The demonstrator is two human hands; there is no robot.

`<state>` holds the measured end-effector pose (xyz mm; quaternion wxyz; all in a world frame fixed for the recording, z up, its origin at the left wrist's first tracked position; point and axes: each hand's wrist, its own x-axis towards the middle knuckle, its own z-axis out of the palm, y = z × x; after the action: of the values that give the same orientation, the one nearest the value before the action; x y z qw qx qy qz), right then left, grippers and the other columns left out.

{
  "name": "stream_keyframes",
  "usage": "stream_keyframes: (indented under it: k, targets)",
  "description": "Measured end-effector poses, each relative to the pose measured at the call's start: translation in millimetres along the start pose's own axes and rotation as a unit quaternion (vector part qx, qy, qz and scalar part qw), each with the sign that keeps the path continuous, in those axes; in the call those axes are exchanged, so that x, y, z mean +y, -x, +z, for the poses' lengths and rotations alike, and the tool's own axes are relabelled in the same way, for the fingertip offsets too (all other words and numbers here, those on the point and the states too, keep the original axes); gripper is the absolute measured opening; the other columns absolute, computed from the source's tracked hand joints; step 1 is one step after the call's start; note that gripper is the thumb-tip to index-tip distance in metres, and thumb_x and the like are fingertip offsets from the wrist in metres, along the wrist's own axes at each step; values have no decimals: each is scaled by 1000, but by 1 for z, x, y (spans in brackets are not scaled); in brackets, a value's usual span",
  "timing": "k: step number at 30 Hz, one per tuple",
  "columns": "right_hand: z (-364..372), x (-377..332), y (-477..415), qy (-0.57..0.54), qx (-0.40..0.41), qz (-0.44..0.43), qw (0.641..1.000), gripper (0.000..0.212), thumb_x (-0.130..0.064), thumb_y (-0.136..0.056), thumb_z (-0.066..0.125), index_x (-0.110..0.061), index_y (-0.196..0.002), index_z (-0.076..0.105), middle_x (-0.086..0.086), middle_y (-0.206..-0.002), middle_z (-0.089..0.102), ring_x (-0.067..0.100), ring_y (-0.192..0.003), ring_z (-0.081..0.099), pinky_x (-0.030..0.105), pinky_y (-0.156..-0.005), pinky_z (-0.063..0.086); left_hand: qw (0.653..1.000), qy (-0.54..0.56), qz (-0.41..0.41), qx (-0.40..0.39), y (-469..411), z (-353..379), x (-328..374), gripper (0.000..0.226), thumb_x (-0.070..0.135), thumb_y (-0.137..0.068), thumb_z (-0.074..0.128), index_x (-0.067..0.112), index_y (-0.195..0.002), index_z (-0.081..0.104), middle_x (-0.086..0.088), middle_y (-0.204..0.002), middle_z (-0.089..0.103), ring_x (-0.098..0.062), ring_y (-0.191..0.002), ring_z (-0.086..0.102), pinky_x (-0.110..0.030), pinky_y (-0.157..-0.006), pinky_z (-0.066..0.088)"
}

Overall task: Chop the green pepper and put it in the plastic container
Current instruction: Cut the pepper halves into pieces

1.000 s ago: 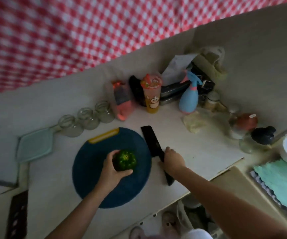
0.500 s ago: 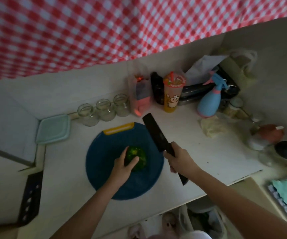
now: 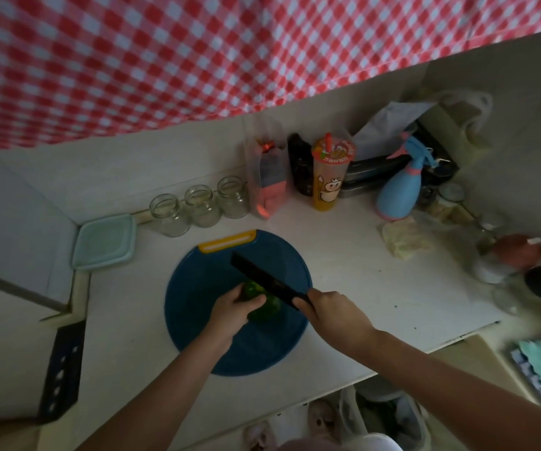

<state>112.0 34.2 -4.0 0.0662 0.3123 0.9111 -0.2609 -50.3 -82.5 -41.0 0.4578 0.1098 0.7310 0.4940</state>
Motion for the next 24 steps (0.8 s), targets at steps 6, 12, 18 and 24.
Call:
stream_keyframes:
  k: [6, 12, 18, 24]
  targets:
    - [-1, -2, 4, 21, -6, -10, 1000, 45, -48, -100, 26, -12, -102, 52, 10, -92, 66, 26, -78, 63, 29, -57, 39, 998, 12, -57, 22, -2, 5, 12, 24, 23, -83, 70, 12, -103, 63, 2, -91, 65, -9, -85, 59, -22, -67, 48]
    - [1, -9, 3, -1, -34, 8, 999, 44, -45, -101, 26, -10, -103, 52, 11, -95, 65, 27, -80, 64, 32, -61, 47, 995, -24, -87, 33, -10, 5, 15, 45, 25, -78, 75, 3, -114, 59, -9, -110, 62, -22, -103, 57, -30, -76, 51]
    - [-2, -17, -7, -25, -63, 22, 997, 42, -41, -102, 29, -7, -104, 52, 15, -98, 64, 25, -74, 56, 35, -63, 46, 994, -15, -89, 53, -11, 6, 14, 44, 22, -78, 75, -1, -112, 60, -14, -109, 64, -25, -102, 60, -27, -66, 51]
    - [-4, -17, -10, -17, -83, 15, 996, 40, -39, -102, 29, -6, -106, 52, 16, -99, 64, 20, -71, 52, 32, -62, 42, 994, -33, -95, 52, -11, 9, 17, 32, 21, -80, 74, 2, -102, 61, -12, -104, 63, -22, -97, 59, -24, -63, 50]
